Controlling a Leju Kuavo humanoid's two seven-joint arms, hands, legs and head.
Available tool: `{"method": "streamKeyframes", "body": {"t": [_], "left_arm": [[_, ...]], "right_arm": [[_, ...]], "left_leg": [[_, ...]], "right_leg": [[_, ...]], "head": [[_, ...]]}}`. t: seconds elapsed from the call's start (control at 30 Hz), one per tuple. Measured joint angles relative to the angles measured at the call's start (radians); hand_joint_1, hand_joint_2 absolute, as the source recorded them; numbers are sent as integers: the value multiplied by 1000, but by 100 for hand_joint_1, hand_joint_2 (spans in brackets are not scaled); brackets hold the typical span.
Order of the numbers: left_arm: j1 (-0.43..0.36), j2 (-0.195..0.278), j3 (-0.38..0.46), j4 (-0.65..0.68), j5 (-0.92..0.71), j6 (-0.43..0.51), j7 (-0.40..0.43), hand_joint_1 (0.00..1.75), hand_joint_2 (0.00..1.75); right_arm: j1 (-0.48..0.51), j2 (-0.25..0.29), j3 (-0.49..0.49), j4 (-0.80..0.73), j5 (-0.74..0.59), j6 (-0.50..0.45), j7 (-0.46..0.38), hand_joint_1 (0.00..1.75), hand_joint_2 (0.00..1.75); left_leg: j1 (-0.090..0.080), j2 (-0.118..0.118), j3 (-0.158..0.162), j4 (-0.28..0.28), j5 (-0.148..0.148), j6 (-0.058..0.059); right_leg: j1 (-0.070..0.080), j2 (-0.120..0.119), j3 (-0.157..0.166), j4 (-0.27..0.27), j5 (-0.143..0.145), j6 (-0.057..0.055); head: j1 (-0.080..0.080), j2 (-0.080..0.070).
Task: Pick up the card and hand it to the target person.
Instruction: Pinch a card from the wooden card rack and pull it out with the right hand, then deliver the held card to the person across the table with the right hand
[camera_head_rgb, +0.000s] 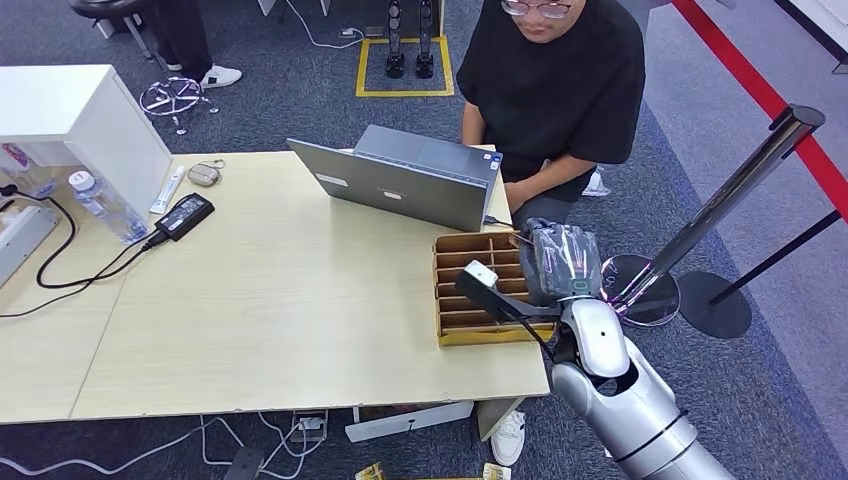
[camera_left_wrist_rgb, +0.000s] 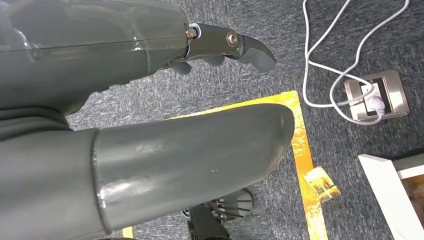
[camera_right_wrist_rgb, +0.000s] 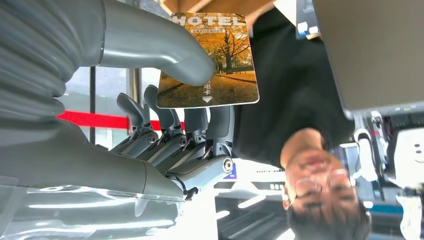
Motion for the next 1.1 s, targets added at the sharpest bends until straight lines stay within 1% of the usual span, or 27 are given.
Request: {"method": "streamKeyframes", "body": {"t": [0.3, 0.43, 0.53, 0.63, 0.73, 0.87, 1.0, 1.1], "left_arm": [[0, 2, 0, 0, 0, 0, 0, 0, 0], [0, 2, 0, 0, 0, 0, 0, 0, 0], [0, 2, 0, 0, 0, 0, 0, 0, 0], [0, 2, 0, 0, -1, -1, 3, 0, 0], [-2, 2, -1, 0, -7, -3, 7, 0, 0], [-10, 2, -6, 0, -21, -5, 20, 0, 0], [-24, 2, -19, 0, -38, -15, 35, 0, 0], [-34, 2, -29, 0, -48, -20, 43, 0, 0]], "right_arm": [[-1, -12, -19, -59, 1, 3, 0, 146, 175], [-1, -16, -19, -74, 7, 2, -1, 163, 175], [-3, -19, -19, -87, 32, 1, -9, 162, 175], [-19, -22, -19, -100, 51, 15, -20, 165, 175], [-52, -25, -20, -101, 52, 17, -36, 164, 175], [-121, -27, -21, -82, 35, -18, -68, 164, 175], [-216, -28, -20, -15, 32, -43, -92, 158, 175], [-286, -28, -18, 58, 39, -59, -108, 158, 175]], "left_leg": [[0, 0, 0, 0, 0, 0], [0, 0, 0, 0, 0, 0], [0, 0, 0, 0, 0, 0], [0, 0, 0, 0, 0, 0], [0, 0, 0, 0, 0, 0], [0, 0, 0, 0, 0, 1], [0, 0, -1, 0, 1, 1], [0, 0, -1, 0, 1, 1]], "right_leg": [[0, 0, 0, 0, 0, 0], [0, 0, 0, 0, 0, 0], [0, 0, 0, 0, 0, 0], [0, 0, 0, 0, 0, 0], [0, 0, 0, 0, 0, 0], [0, 0, 0, 0, 0, 0], [0, 0, 0, 0, 1, 0], [0, 0, 0, 0, 1, 0]], "head": [[0, 0], [0, 0], [0, 0], [0, 0], [0, 0], [0, 0], [0, 0], [0, 0]]}}
